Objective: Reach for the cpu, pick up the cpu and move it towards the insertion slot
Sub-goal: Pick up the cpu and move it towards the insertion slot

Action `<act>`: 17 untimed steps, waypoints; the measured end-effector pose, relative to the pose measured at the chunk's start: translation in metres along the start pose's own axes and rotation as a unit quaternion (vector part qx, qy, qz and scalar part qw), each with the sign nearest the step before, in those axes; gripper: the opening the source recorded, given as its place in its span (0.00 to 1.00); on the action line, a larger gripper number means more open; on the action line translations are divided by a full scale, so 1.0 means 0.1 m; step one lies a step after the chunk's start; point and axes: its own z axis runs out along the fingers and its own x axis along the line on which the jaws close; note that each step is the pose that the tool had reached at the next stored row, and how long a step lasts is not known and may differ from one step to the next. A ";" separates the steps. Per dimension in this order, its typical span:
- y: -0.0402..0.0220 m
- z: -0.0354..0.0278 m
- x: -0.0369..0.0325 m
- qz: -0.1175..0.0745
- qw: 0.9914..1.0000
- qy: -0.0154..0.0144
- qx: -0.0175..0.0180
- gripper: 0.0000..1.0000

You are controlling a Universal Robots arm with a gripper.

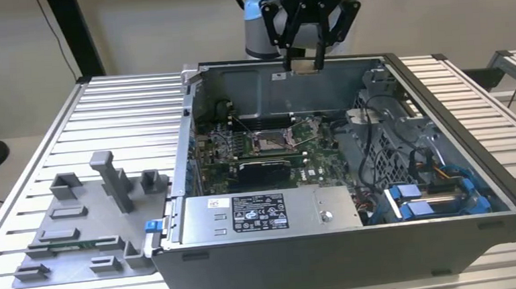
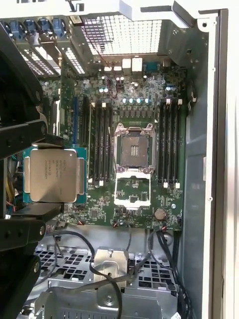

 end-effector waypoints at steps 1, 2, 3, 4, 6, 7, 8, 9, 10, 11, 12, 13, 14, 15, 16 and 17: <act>0.007 0.002 -0.002 0.000 1.000 0.000 0.000 0.00; 0.016 0.005 -0.004 0.000 1.000 0.000 0.000 0.00; 0.026 0.007 -0.006 0.000 1.000 0.000 0.000 0.00; 0.035 0.010 -0.009 0.000 1.000 0.000 0.000 0.00; 0.055 0.019 -0.011 0.000 1.000 0.000 0.000 0.00; 0.063 0.025 -0.011 0.000 1.000 0.000 0.000 0.00; 0.073 0.031 -0.010 0.000 1.000 0.000 0.000 0.00; 0.086 0.036 -0.008 0.000 1.000 0.000 0.000 0.00; 0.107 0.041 -0.006 0.000 1.000 0.000 0.000 0.00; 0.135 0.047 -0.002 0.000 1.000 0.000 0.000 0.00; 0.167 0.054 0.004 0.000 1.000 0.000 0.000 0.00; 0.202 0.061 0.011 0.000 1.000 0.000 0.000 0.00; 0.243 0.068 0.017 0.000 1.000 0.000 0.000 0.00; 0.287 0.075 0.023 0.000 1.000 0.000 0.000 0.00; 0.329 0.082 0.027 0.000 1.000 0.000 0.000 0.00; 0.372 0.088 0.030 0.000 1.000 0.000 0.000 0.00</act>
